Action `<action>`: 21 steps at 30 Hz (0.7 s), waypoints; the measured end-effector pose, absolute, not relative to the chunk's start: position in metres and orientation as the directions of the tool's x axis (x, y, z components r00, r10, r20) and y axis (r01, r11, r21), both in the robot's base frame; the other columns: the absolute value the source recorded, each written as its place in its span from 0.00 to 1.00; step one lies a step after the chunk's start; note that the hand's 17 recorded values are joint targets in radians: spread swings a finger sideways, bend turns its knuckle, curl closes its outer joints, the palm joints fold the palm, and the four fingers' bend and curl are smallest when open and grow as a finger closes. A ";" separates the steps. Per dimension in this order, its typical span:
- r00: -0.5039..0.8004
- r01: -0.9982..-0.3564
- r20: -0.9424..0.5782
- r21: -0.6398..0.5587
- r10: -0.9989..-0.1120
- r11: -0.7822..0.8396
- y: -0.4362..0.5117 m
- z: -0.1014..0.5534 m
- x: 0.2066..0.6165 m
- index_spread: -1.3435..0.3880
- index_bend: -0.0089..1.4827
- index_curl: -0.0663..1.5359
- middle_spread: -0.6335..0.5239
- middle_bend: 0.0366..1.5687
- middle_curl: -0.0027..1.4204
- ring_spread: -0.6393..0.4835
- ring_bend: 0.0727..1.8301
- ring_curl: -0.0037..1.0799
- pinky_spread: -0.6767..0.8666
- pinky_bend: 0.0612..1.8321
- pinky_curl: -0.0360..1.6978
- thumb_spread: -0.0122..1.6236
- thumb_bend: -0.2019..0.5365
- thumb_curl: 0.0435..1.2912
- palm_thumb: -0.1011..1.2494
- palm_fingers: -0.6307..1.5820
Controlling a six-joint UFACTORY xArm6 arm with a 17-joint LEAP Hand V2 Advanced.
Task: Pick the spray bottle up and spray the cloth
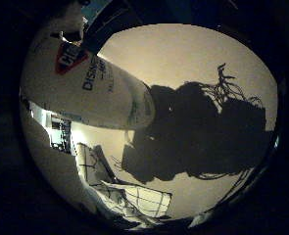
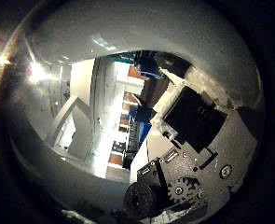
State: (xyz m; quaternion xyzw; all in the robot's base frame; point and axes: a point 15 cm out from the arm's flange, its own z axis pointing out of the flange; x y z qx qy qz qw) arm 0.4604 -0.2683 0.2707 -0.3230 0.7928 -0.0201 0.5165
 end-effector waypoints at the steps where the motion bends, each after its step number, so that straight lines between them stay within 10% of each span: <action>1: -0.241 -0.512 -0.799 -0.378 -0.552 0.771 -0.263 0.277 0.459 0.67 0.74 0.48 0.48 0.79 0.47 0.43 0.76 0.54 0.30 0.66 0.41 0.61 0.26 0.41 0.89 0.85; 21: 0.184 -0.932 -0.365 -0.359 -0.913 -0.045 -0.087 0.375 0.406 0.67 0.78 0.46 0.48 0.85 0.43 0.43 0.79 0.53 0.30 0.62 0.52 0.61 0.26 0.51 0.87 0.83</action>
